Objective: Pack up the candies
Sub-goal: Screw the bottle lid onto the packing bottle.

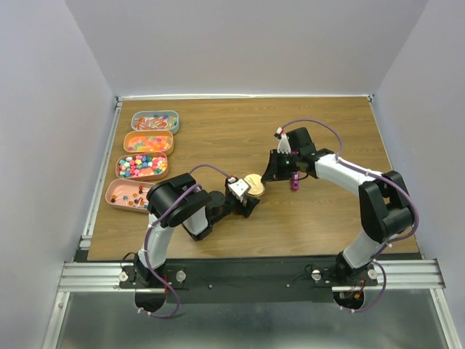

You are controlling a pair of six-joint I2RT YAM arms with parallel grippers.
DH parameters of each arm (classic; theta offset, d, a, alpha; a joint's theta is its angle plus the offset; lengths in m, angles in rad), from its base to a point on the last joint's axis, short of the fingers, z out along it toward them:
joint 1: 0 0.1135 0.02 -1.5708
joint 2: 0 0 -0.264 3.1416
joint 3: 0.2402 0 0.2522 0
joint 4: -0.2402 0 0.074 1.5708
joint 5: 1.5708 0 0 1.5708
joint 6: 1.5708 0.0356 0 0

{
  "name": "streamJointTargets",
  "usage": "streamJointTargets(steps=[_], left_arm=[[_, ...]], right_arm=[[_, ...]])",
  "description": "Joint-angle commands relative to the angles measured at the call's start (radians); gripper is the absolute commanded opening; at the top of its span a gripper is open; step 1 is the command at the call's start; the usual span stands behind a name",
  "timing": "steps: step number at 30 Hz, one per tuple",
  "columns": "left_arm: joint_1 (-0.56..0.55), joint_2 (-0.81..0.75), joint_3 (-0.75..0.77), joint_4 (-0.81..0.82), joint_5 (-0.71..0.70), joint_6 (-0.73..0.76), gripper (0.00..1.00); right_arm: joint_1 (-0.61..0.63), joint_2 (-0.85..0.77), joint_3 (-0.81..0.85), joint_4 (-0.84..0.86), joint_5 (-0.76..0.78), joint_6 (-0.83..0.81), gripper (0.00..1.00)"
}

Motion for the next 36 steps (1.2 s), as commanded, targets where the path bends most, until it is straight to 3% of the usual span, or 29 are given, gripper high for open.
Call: streamJointTargets(steps=[1, 11, 15, 21, 27, 36], left_arm=[[0.005, 0.056, -0.004, 0.612, 0.011, -0.029, 0.82], [0.006, 0.069, 0.004, 0.612, 0.017, -0.027, 0.81], [0.006, 0.071, 0.001, 0.614, 0.018, -0.027, 0.81], [0.006, 0.074, 0.001, 0.612, 0.028, -0.027, 0.81], [0.006, 0.072, -0.001, 0.614, 0.032, -0.024, 0.81], [0.005, 0.079, 0.004, 0.612, 0.032, -0.024, 0.81]], right_arm=[[0.012, -0.044, -0.09, 0.009, -0.025, 0.025, 0.21], [0.157, -0.186, -0.207, 0.026, 0.165, 0.224, 0.04], [0.168, -0.258, -0.242, 0.019, 0.226, 0.278, 0.04], [0.098, -0.251, -0.117, -0.08, 0.253, 0.149, 0.24], [0.047, -0.106, 0.038, -0.1, 0.18, -0.003, 0.29], [0.024, 0.051, 0.17, -0.104, 0.004, -0.176, 0.29]])
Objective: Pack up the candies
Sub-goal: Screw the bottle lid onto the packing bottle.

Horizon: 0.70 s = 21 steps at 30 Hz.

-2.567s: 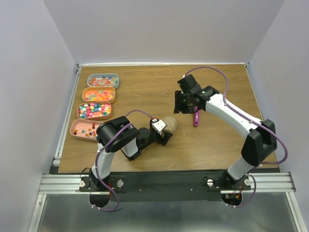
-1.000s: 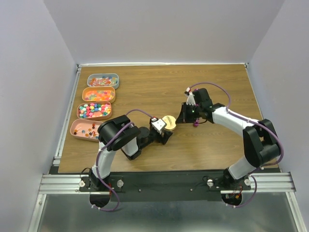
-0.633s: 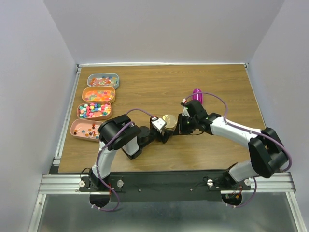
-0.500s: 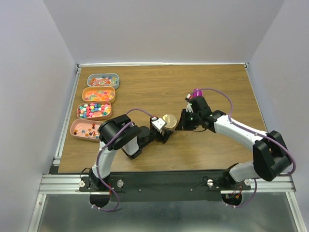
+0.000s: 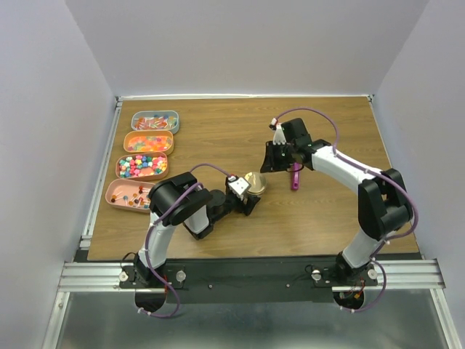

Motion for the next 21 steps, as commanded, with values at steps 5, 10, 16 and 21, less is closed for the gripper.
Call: streamJointTargets(steps=[5, 10, 16, 21], left_arm=[[0.001, 0.057, -0.016, 0.597, 0.028, -0.025, 0.81], [0.002, 0.057, -0.016, 0.597, 0.028, -0.025, 0.81], [0.002, 0.057, -0.016, 0.599, 0.031, -0.026, 0.81], [0.001, 0.06, -0.016, 0.599, 0.031, -0.025, 0.81]], right_arm=[[-0.003, 0.102, 0.047, -0.033, -0.176, -0.122, 0.28], [-0.002, 0.09, 0.007, -0.031, -0.128, -0.118, 0.26], [-0.002, 0.027, -0.007, -0.033, -0.07, -0.119, 0.24], [-0.002, -0.012, 0.031, -0.036, -0.074, -0.109, 0.25]])
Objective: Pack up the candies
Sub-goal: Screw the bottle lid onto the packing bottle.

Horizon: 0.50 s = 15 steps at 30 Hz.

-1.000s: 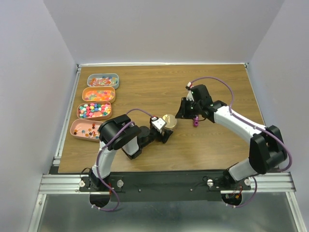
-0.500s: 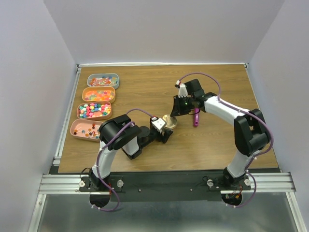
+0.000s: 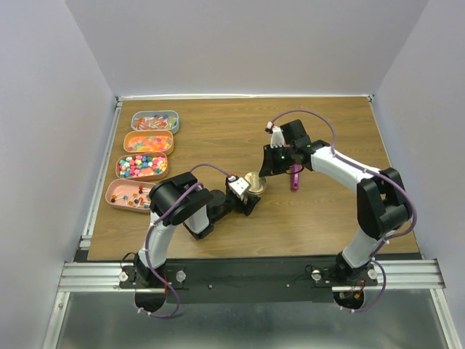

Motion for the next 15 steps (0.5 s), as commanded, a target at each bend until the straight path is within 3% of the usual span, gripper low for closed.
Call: streamJointTargets(steps=[1, 5, 15], left_arm=[[0.001, 0.055, -0.019, 0.593, 0.031, -0.025, 0.81], [0.001, 0.055, -0.019, 0.591, 0.035, -0.025, 0.81], [0.001, 0.052, -0.022, 0.593, 0.034, -0.021, 0.81]], right_arm=[[0.0, -0.055, 0.03, -0.026, 0.05, -0.006, 0.25], [-0.001, -0.037, 0.039, -0.039, 0.111, -0.032, 0.25], [-0.001, 0.046, 0.08, -0.075, 0.008, -0.116, 0.29]])
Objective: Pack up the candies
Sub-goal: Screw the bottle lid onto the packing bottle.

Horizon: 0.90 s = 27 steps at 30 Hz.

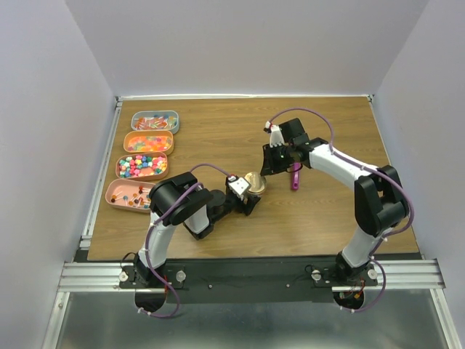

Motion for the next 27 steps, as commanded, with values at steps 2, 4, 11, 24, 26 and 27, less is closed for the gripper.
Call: streamJointTargets(steps=[2, 4, 11, 24, 26, 27], left_arm=[[0.002, 0.053, -0.02, 0.591, 0.036, -0.022, 0.81], [0.002, 0.055, -0.021, 0.591, 0.036, -0.022, 0.81], [0.004, 0.053, -0.021, 0.591, 0.036, -0.022, 0.81], [0.004, 0.058, -0.016, 0.593, 0.021, -0.029, 0.81], [0.004, 0.058, -0.016, 0.591, 0.018, -0.03, 0.81], [0.002, 0.061, -0.013, 0.591, 0.021, -0.03, 0.81]], right_arm=[[-0.003, 0.039, 0.059, -0.049, -0.071, -0.063, 0.29], [-0.001, 0.05, 0.067, -0.054, -0.09, -0.065, 0.29], [0.003, 0.06, 0.026, -0.061, -0.064, -0.055, 0.28], [0.146, -0.064, -0.116, -0.069, 0.21, 0.102, 0.15], [0.193, -0.091, -0.151, -0.066, 0.241, 0.179, 0.14], [0.21, -0.099, -0.162, -0.063, 0.263, 0.208, 0.14]])
